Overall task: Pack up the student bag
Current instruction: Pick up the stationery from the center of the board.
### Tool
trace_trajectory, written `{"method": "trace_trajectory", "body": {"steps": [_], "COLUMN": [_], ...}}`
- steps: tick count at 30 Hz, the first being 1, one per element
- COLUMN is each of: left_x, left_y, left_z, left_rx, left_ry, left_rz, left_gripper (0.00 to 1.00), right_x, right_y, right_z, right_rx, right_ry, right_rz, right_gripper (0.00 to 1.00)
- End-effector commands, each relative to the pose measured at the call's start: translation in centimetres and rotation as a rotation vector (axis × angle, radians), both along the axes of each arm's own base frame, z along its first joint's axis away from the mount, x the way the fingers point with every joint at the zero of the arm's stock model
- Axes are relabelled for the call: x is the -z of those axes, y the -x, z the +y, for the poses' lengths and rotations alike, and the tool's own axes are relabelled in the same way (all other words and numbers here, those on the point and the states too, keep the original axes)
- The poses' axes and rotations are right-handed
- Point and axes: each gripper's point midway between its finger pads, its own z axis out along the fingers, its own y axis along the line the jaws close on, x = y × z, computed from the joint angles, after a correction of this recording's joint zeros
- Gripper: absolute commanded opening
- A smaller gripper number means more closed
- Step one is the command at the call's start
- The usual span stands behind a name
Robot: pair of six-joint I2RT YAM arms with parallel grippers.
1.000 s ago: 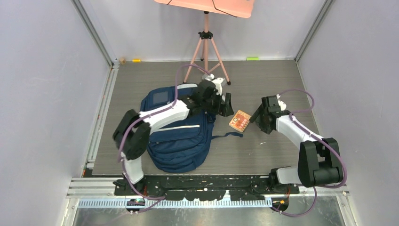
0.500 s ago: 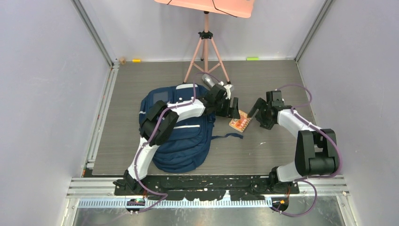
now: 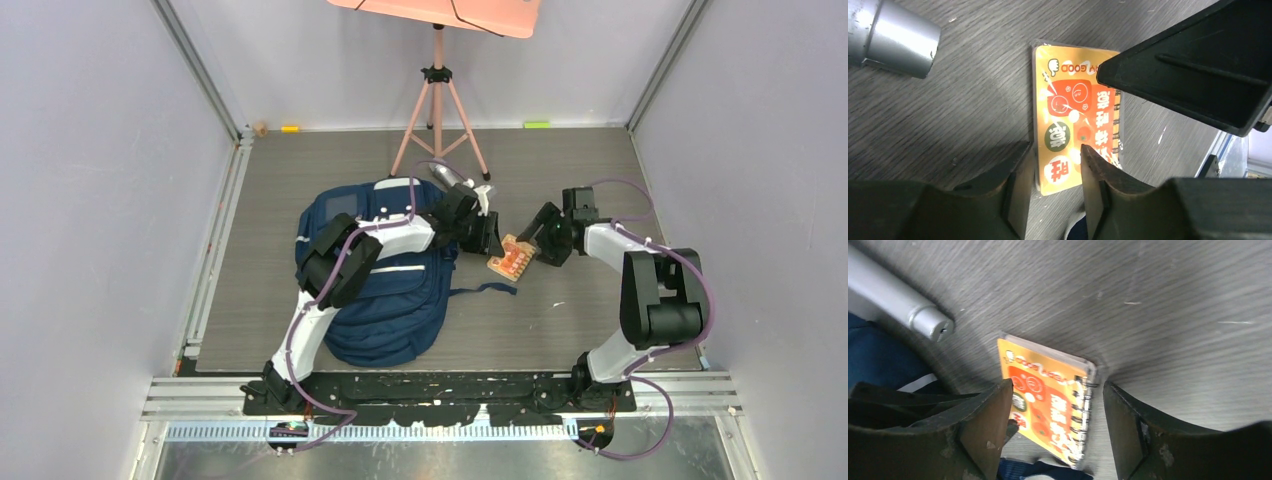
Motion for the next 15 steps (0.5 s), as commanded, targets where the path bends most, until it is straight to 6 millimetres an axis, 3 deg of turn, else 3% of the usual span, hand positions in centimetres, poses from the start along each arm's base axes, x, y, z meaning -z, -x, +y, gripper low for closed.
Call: {"method": "trace_trajectory", "body": {"steps": [1,5,8,15], "left_x": [3.1,3.4,3.5,4.1], "left_y": [2.4,2.7,2.8,2.8], "left_z": [1.1,1.3,1.4,2.0], "left_rx": [0.05,0.073,0.089,0.102], "left_ry": [-0.06,-0.069,-0.079,-0.1], "left_rz": [0.07,0.066,0.058,0.051], "left_gripper": [0.38,0.31,0.25,0.17], "right_x": [2.1,1.5,0.1,-2.5], "right_y": [1.0,0.7,0.1,2.2], "right_z": [2.4,4.4,5.8,7.7], "right_rx": [-0.019,-0.058,-0.112,-0.278], "right_ry": [-0.146,-0.268,-0.352,-0.441], "right_rz": [0.03,-0.019,-0.092,-0.146], "right_gripper": [0.7,0.66,0.61,0.51]}}
